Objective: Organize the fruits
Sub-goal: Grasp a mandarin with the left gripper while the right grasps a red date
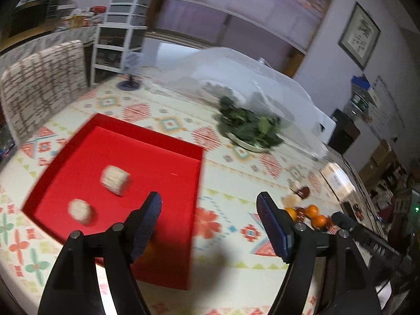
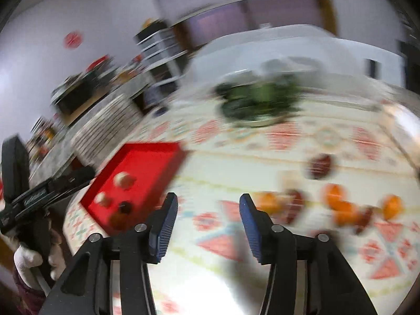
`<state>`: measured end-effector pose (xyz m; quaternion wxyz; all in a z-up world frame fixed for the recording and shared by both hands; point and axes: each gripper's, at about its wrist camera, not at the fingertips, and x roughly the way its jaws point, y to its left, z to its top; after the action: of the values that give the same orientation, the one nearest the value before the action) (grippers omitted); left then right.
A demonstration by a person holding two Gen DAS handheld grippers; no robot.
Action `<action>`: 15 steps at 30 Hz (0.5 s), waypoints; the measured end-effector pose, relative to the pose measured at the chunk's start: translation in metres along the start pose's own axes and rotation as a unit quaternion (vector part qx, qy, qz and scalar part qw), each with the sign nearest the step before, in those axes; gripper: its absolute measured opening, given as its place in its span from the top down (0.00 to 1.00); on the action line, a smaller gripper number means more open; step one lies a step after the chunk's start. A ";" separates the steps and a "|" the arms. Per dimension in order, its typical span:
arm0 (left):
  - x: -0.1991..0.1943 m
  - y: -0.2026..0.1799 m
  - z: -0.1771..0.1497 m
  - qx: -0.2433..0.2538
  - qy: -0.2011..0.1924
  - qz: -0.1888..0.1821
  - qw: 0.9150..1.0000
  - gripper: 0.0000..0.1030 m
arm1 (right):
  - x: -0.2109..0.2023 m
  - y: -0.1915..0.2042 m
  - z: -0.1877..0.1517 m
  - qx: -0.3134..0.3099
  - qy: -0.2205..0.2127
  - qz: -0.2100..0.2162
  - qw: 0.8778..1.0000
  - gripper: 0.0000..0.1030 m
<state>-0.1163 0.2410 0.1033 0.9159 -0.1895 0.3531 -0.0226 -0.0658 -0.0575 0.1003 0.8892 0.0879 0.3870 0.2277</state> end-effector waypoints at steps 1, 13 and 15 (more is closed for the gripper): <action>0.005 -0.008 -0.003 0.006 0.006 -0.006 1.000 0.28 | -0.007 -0.013 -0.001 0.009 -0.004 -0.014 1.000 0.46; 0.065 -0.104 -0.045 0.099 0.076 -0.058 0.990 0.28 | -0.029 -0.131 -0.029 0.095 0.014 -0.076 0.992 0.46; 0.073 -0.103 -0.042 0.094 0.079 -0.048 0.991 0.28 | -0.022 -0.133 -0.029 0.093 0.019 -0.072 0.993 0.46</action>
<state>-0.0795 0.1184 0.0657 0.8967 -0.1168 0.4114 -0.1144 -0.0555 -0.1855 0.0503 0.8837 0.1379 0.4287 0.1272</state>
